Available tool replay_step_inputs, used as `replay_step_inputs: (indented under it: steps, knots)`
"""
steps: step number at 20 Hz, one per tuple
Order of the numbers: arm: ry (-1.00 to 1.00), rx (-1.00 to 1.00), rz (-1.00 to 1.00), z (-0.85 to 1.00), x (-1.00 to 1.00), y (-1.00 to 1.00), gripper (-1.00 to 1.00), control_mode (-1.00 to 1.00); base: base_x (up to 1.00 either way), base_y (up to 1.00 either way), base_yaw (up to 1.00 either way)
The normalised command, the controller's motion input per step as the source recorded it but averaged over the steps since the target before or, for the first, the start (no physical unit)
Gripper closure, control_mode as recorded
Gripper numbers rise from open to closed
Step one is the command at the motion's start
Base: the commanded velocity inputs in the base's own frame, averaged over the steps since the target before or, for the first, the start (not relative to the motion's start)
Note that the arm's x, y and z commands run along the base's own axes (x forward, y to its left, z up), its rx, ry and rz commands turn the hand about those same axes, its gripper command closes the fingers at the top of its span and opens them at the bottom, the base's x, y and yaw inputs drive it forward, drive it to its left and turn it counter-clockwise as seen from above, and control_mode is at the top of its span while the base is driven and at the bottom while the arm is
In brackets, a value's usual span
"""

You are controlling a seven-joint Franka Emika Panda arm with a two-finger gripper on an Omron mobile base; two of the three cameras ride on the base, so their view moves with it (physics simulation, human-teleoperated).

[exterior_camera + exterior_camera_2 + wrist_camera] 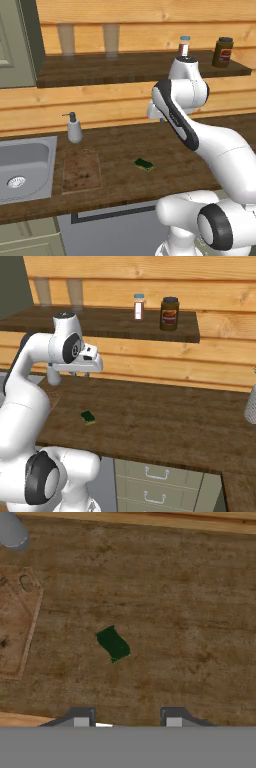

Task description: Pick up the sponge from the counter and clean the cutting board by briefly scrubbing or pressing down on the cutting board. Once finished, release the sponge.

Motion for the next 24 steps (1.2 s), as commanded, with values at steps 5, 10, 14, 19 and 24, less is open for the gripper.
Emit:
replay_step_inputs:
  steps: [5,10,14,19,24]
  knots:
    - [0.02,0.03,0.09,-0.21,0.00,0.02,-1.00,-1.00,0.00,0.00,0.00]
    - [0.08,0.01,0.36,-0.44,0.06,0.03,-1.00,-1.00,0.00,0.00,0.00]
    - [0.11,-0.06,0.29,-0.47,0.16,0.19,-1.00,-1.00,0.00,0.00,0.00]
    - [0.02,-0.08,0.04,-0.52,0.02,0.25,-1.00,-1.00,0.00,0.00,0.00]
    - [0.00,0.00,0.00,-0.59,0.00,0.14,-1.00,-1.00,0.00,0.00,0.00]
